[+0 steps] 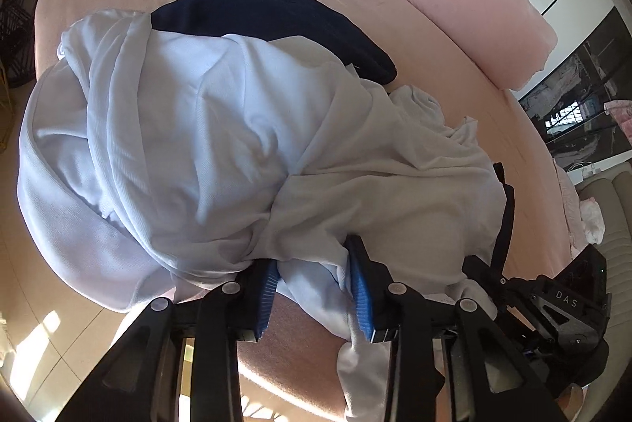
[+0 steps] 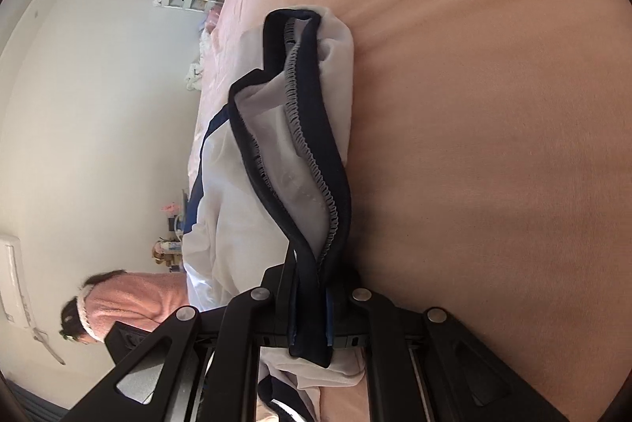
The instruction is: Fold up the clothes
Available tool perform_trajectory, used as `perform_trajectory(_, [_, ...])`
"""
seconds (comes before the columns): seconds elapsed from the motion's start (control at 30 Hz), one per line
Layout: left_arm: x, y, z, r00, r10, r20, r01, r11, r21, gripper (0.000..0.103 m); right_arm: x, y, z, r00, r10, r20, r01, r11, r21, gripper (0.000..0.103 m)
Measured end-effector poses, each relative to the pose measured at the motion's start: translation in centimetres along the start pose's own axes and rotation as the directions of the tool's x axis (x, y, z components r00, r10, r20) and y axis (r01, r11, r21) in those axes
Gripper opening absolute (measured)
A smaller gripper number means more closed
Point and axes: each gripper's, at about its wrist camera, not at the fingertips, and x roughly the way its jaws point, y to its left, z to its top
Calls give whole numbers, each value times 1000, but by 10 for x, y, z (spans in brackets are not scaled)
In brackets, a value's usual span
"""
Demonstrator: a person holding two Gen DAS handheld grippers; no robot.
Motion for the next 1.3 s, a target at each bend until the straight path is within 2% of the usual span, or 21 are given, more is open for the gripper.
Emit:
perform_trajectory(0.1, [-6,0,2,1000,9,0,-9,1000,23,30,-4,21,-5,994,-99,40,103,987,-120,7])
perform_trajectory(0.2, [-8,1,2,1000,-4,-3,4,1000,13,30,-9,31,-9,985,-158,65,168,963,-212,7])
perform_trajectory(0.4, [-6,-10,7,996,-64,-54,64,998,8,30,-29,10,-14,978,-194,76,207,942,-266,7])
perform_trajectory(0.47, [-6,-18,5,996,-68,-61,71,997,38,30,-35,7,-13,974,-211,81,226,930,-289,7])
perform_trajectory(0.67, [-4,-51,-6,991,-87,-100,98,989,109,30,-24,22,5,961,-257,102,276,896,-347,7])
perform_trajectory(1.0, [16,-111,-30,973,-121,-196,157,972,176,30,-82,-9,13,944,-296,144,328,883,-336,7])
perform_trajectory(1.2, [13,-138,-46,977,-94,-190,136,964,226,30,-91,-34,21,946,-294,135,320,912,-256,7])
perform_trajectory(1.3, [13,-144,-51,976,-103,-193,145,966,216,30,-97,-44,17,944,-300,139,326,912,-247,7])
